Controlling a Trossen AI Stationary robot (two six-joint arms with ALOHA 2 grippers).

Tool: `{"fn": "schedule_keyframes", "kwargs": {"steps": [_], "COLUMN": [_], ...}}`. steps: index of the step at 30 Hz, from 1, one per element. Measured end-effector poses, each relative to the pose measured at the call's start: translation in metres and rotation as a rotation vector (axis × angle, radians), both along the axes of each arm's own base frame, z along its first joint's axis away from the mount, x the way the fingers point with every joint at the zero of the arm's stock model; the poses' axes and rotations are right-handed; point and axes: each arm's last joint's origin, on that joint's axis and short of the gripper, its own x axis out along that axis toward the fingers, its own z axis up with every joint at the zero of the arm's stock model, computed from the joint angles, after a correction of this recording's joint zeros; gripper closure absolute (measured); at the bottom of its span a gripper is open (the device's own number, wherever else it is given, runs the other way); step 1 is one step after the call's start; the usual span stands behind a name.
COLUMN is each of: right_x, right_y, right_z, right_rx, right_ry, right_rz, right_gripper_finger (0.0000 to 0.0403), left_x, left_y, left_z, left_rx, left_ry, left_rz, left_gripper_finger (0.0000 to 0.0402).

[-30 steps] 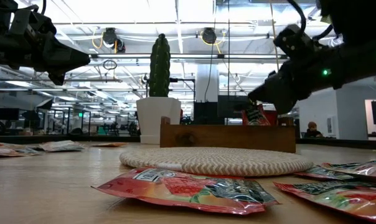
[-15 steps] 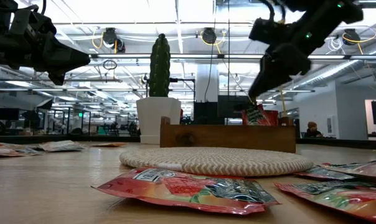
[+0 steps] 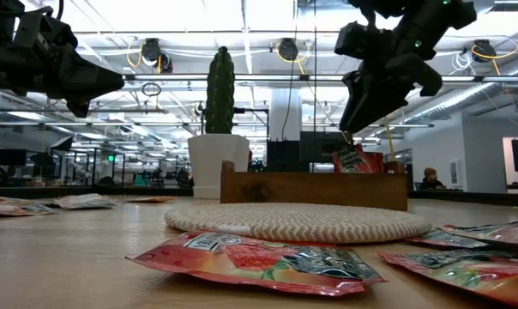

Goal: Pick & Place Tea
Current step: Put the red tea bag into the right section of the wooden organizer

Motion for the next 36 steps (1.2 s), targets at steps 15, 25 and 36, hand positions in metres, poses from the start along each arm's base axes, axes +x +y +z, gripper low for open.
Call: {"fn": "schedule_keyframes", "kwargs": {"steps": [15,25,36], "right_x": [0.026,0.021,0.019], "right_y": [-0.012,-0.011,-0.012], "right_z": [-0.017,-0.020,-0.019], "right_rx": [-0.035,0.002,0.018], "right_ry": [0.216,0.273,0.256], "right_rz": [0.053,0.036,-0.083], "right_gripper_finger": [0.0273,0.0311,0.0400], "left_x": [0.000,0.000,0.000], "left_y": [0.000,0.000,0.000], "left_z": [0.000,0.000,0.000], "left_rx": [0.000,0.000,0.000], "left_ry": [0.001,0.001,0.001], "left_rz": [0.000,0.000,0.000], "left_gripper_finger": [0.0350,0.0350,0.0350]}}
